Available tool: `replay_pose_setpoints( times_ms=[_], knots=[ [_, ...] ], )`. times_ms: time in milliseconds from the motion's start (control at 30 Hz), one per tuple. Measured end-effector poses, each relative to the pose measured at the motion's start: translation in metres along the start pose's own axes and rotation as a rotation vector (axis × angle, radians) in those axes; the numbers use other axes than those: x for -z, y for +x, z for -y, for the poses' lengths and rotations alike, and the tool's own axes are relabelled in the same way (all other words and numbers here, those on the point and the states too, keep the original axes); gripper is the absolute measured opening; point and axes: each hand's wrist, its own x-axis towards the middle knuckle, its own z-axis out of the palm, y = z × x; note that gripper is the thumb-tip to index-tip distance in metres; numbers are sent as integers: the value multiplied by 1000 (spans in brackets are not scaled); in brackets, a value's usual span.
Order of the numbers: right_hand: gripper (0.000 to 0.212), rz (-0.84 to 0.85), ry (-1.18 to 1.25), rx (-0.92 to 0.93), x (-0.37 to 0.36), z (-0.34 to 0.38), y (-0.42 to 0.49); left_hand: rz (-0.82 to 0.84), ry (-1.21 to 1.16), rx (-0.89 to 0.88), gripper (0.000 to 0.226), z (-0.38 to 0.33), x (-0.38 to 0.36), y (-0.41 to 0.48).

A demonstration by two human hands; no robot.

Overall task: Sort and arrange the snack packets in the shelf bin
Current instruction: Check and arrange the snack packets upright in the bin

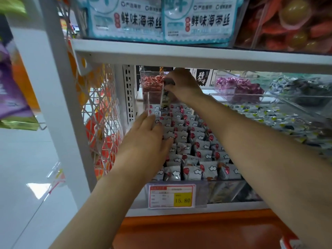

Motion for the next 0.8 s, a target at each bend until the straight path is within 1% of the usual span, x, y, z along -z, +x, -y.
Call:
replay_pose_setpoints(
  times_ms=[167,267,333,400,433,500,567,633,733,800],
  knots=[
    [26,-73,85,-18,9,-1,-9,27,-19,-10,48,1,1,-2],
    [25,-129,123,-1,14,-3,-21,42,69,0,51,-2,6,-2],
    [24,-194,194,-50,18,-5,-27,29,165,-22,54,-8,9,1],
    [17,-259,293,-131,23,-12,-31,44,187,-48,55,-18,10,10],
    [16,-284,349,-170,26,-15,-33,77,180,-48,55,-25,9,18],
    [16,-320,478,-238,29,-22,-37,173,181,-13,57,-36,3,42],
    [14,-349,544,-285,29,-28,-38,264,197,39,60,-43,-5,72],
    [6,-365,534,-298,25,-35,-38,322,172,102,63,-45,-15,97],
    [6,-369,541,-304,18,-42,-38,351,133,198,69,-35,-33,119],
    [17,-385,499,-302,15,-44,-38,360,79,234,75,-27,-43,124]
  ],
)
